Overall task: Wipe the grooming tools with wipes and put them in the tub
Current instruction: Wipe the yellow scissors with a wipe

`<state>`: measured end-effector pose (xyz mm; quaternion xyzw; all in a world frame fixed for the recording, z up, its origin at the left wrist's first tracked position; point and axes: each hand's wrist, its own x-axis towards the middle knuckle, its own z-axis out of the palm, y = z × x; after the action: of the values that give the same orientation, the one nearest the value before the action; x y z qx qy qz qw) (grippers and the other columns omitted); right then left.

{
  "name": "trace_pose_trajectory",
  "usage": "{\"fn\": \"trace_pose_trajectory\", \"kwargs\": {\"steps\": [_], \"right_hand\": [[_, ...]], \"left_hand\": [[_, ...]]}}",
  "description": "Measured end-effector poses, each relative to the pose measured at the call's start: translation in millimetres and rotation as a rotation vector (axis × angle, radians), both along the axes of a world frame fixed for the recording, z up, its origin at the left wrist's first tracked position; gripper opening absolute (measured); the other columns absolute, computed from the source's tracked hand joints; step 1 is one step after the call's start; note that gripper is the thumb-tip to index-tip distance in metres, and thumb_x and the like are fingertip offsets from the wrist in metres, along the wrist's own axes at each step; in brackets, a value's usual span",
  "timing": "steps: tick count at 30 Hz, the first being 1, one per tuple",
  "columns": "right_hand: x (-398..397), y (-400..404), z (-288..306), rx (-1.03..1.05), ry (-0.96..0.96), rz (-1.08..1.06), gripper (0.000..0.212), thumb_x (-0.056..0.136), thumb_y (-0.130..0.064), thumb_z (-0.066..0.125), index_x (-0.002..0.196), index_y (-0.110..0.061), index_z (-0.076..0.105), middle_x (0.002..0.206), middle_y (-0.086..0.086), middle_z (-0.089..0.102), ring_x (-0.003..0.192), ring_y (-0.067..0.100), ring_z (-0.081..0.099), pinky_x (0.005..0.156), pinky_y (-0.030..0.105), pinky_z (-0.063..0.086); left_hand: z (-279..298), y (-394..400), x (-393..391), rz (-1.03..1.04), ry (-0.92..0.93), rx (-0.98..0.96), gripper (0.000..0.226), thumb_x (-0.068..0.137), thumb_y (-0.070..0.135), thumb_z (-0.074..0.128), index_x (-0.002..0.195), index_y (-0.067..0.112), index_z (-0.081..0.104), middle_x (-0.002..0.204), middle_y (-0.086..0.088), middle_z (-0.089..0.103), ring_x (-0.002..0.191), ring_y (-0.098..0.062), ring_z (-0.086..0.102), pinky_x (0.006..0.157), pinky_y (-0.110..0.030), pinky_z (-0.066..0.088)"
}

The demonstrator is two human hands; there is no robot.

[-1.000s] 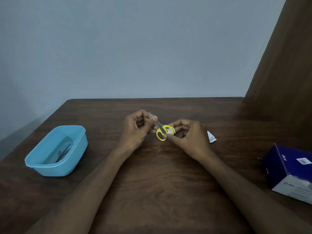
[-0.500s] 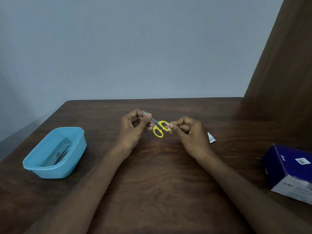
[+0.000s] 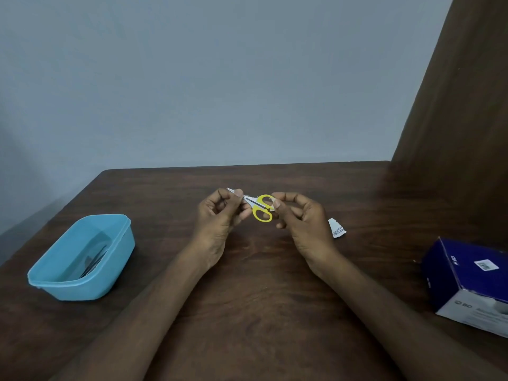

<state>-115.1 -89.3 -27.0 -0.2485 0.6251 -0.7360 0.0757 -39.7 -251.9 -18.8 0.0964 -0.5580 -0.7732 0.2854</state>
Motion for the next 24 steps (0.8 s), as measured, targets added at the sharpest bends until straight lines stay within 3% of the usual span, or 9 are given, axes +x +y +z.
{"fn": "trace_pose_trajectory", "kwargs": {"steps": [7,11,15,17,19,21,24], "right_hand": [[-4,2,-5,0.084,-0.022,0.111,0.011,0.102,-0.021,0.07,0.106,-0.015,0.079,0.091,0.008,0.082,0.074,0.018,0.062,0.071,0.033,0.051],[-3,3,-2,0.127,-0.005,0.138,0.012,0.1,-0.023,0.073,0.102,-0.013,0.08,0.09,0.007,0.082,0.075,0.012,0.07,0.068,0.032,0.054],[-4,6,-3,0.219,0.09,0.083,0.012,0.096,-0.024,0.079,0.098,-0.012,0.08,0.084,0.009,0.082,0.079,0.022,0.078,0.066,0.034,0.056],[-5,7,-4,0.248,0.151,0.022,0.006,0.092,-0.023,0.083,0.093,-0.017,0.081,0.081,0.004,0.082,0.079,0.027,0.079,0.066,0.041,0.061],[-6,8,-3,0.281,0.257,-0.09,0.006,0.086,-0.023,0.088,0.088,-0.021,0.083,0.078,-0.005,0.081,0.076,0.021,0.079,0.07,0.042,0.065],[-6,10,-2,0.298,0.355,-0.183,0.01,0.08,-0.023,0.093,0.083,-0.023,0.084,0.073,-0.012,0.079,0.068,0.008,0.076,0.068,0.032,0.064],[-3,9,-1,0.289,0.355,-0.193,0.014,0.076,-0.017,0.095,0.083,-0.022,0.085,0.07,-0.011,0.078,0.063,0.002,0.07,0.067,0.031,0.064]], "left_hand": [[1,3,4,-0.019,-0.031,-0.159,0.021,0.101,0.013,0.071,0.081,0.006,0.066,0.078,-0.011,0.07,0.073,-0.012,0.072,0.073,-0.022,0.064],[3,-1,6,0.052,-0.017,-0.223,0.019,0.1,0.015,0.073,0.086,0.003,0.067,0.081,-0.016,0.069,0.076,-0.018,0.071,0.072,-0.024,0.064],[0,-5,4,0.1,-0.02,-0.25,0.018,0.101,0.015,0.072,0.089,0.002,0.068,0.082,-0.015,0.07,0.074,-0.014,0.071,0.072,-0.024,0.064],[-2,-4,3,0.097,-0.031,-0.267,0.019,0.102,0.015,0.07,0.094,-0.003,0.07,0.086,-0.016,0.073,0.076,-0.015,0.072,0.072,-0.026,0.065],[-3,-2,2,0.099,-0.059,-0.268,0.019,0.102,0.014,0.07,0.097,-0.004,0.072,0.086,-0.011,0.076,0.077,-0.012,0.074,0.07,-0.025,0.064],[-5,-2,1,0.108,-0.084,-0.265,0.019,0.101,0.014,0.072,0.098,-0.005,0.074,0.078,-0.004,0.076,0.073,-0.009,0.074,0.067,-0.022,0.063],[-6,-2,0,0.114,-0.089,-0.252,0.019,0.099,0.014,0.074,0.096,-0.005,0.076,0.073,-0.004,0.077,0.07,-0.01,0.074,0.068,-0.02,0.063]]}}
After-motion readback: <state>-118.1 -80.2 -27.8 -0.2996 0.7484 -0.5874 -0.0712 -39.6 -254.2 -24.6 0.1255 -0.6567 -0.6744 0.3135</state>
